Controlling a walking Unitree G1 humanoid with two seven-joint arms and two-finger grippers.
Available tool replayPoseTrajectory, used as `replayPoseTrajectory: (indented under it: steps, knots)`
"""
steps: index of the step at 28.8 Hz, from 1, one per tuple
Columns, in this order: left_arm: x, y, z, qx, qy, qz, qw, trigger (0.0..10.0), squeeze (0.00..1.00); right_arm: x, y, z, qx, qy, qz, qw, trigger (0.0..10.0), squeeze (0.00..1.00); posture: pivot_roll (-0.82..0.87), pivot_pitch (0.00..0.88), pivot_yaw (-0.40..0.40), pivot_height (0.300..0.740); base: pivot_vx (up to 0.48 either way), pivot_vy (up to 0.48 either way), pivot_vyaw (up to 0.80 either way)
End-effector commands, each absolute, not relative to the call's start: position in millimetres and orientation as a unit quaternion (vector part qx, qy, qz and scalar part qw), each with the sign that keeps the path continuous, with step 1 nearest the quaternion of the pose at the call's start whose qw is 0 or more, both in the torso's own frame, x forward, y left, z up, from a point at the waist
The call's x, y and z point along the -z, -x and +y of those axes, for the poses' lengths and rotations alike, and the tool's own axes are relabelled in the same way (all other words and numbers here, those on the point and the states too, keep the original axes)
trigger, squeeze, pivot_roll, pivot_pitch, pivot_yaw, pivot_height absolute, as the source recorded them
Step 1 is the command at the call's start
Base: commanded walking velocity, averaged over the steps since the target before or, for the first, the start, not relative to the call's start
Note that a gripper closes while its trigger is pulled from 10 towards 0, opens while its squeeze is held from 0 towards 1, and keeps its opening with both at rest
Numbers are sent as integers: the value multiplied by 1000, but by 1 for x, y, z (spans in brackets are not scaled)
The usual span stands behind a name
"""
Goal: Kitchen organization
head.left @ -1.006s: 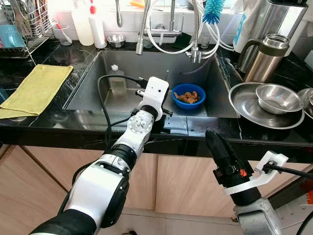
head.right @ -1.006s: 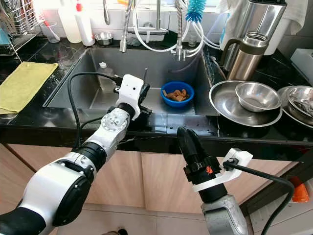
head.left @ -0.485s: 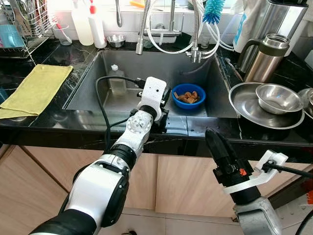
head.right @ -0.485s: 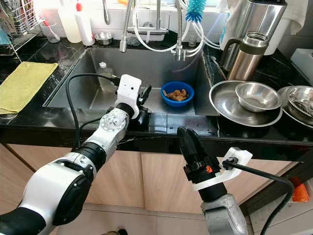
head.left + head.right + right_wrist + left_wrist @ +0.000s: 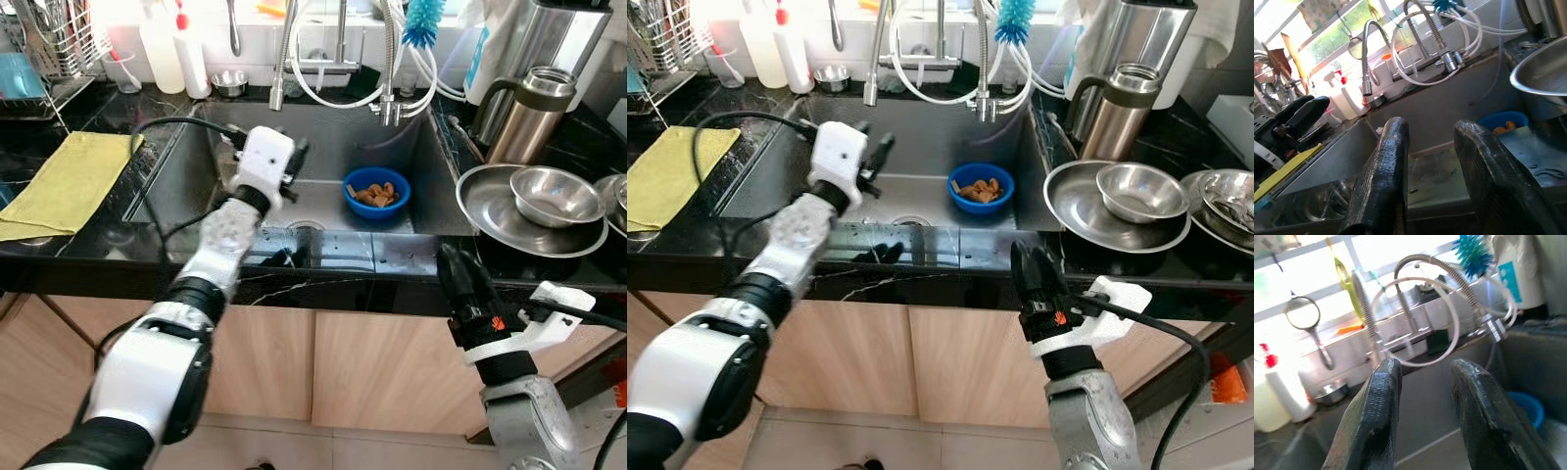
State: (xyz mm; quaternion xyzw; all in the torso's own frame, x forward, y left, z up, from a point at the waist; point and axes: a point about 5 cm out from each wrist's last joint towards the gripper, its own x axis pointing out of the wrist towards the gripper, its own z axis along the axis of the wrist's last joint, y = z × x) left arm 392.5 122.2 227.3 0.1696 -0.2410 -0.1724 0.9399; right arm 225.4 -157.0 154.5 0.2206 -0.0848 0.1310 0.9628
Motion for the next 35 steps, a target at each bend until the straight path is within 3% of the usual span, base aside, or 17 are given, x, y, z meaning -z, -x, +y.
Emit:
replayPoseTrajectory:
  steps: [1, 5, 16, 28, 35]
  knots:
    - [-230, -390, 129, 177, -190, -253, 932, 10000, 0, -160, -224, -154, -134, -213, -93, 963, 10000, 0, 34, 35, 28, 740, 0, 0, 0]
    - [-212, -383, 147, 151, -178, -230, 945, 10000, 0, -165, -227, -154, -123, -201, -105, 966, 10000, 0, 38, 27, 42, 740, 0, 0, 0]
    - [-187, -359, 164, 128, -179, -216, 951, 10000, 0, -164, -225, -161, -57, -147, -119, 980, 10000, 0, 37, 12, 94, 740, 0, 0, 0]
    - [-165, -348, 186, 87, -184, -164, 965, 10000, 0, -156, -204, -208, 89, -54, -96, 990, 10000, 0, -15, 34, 63, 740, 0, 0, 0]
    - [-162, -347, 174, 102, -180, -159, 965, 10000, 0, -156, -190, -234, 135, -17, -83, 987, 10000, 0, -33, 46, 67, 740, 0, 0, 0]
